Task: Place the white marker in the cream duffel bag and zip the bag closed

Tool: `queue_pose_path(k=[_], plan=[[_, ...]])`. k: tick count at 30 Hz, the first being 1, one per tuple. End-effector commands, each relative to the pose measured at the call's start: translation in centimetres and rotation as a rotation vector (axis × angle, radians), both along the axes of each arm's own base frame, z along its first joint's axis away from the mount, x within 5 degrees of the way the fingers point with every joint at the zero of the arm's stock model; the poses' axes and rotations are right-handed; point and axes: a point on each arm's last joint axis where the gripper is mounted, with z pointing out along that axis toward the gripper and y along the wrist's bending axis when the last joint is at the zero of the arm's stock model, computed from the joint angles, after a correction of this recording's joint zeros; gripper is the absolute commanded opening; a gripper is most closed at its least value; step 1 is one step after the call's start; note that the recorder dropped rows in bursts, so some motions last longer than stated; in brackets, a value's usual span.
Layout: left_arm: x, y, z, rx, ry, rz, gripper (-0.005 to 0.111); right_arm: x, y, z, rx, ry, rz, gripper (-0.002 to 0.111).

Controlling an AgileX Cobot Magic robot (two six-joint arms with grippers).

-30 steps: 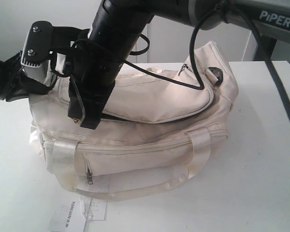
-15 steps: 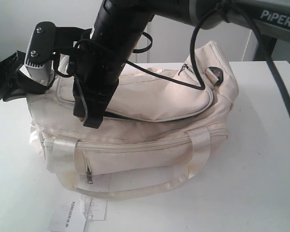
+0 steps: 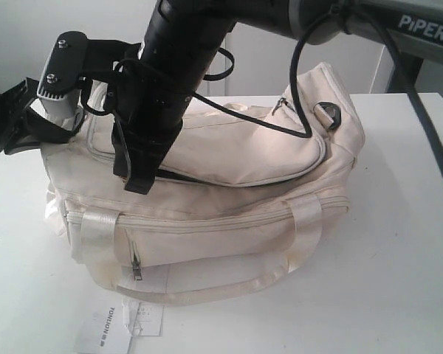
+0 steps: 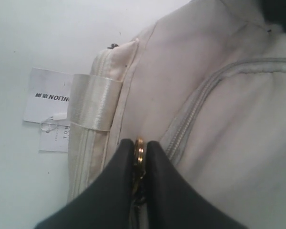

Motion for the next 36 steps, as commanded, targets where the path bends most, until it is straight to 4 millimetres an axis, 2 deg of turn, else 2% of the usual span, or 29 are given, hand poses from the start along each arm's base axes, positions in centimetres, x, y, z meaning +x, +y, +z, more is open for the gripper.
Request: queue_pose_path(k=[1,6,13,19,30,32,36], plan=[[0.2,0.9,0.0,0.039,-0.027,0.06,0.0,-0.7,-1.8,0.9,-0.017,0.036,-0.02,0.0],[0.2,1.0,0.0,0.046,-0.032,0.059,0.0,-1.1,-2.6,-0.7,-0.06,0.076,-0.011,0.0],[0.2,1.0,0.0,0.053,-0.038,0.054,0.0,-0.6,-3.8,-0.1,-0.049,0.068,-0.043,0.0],[0.2,1.0,0.0,0.056,-0.039,0.055,0.0,-1.0,-4.1,-1.2,-0.078,0.098,-0.043,0.0],[0.2,1.4,0.0,0.056,-0.039,0.065,0.0,-0.6,-5.1,-1.2,-0.095,0.089,-0.065,0.0],[0.1,1.6,0.0,0.051,-0.036,0.065,0.0,-0.4,-5.3,-1.2,-0.079,0.1,-0.076,0.0],[-0.1,1.3,0.0,0.037,-0.032,0.027,0.0,-0.9,-4.4,-0.8,0.019,0.144,-0.033,0.0]])
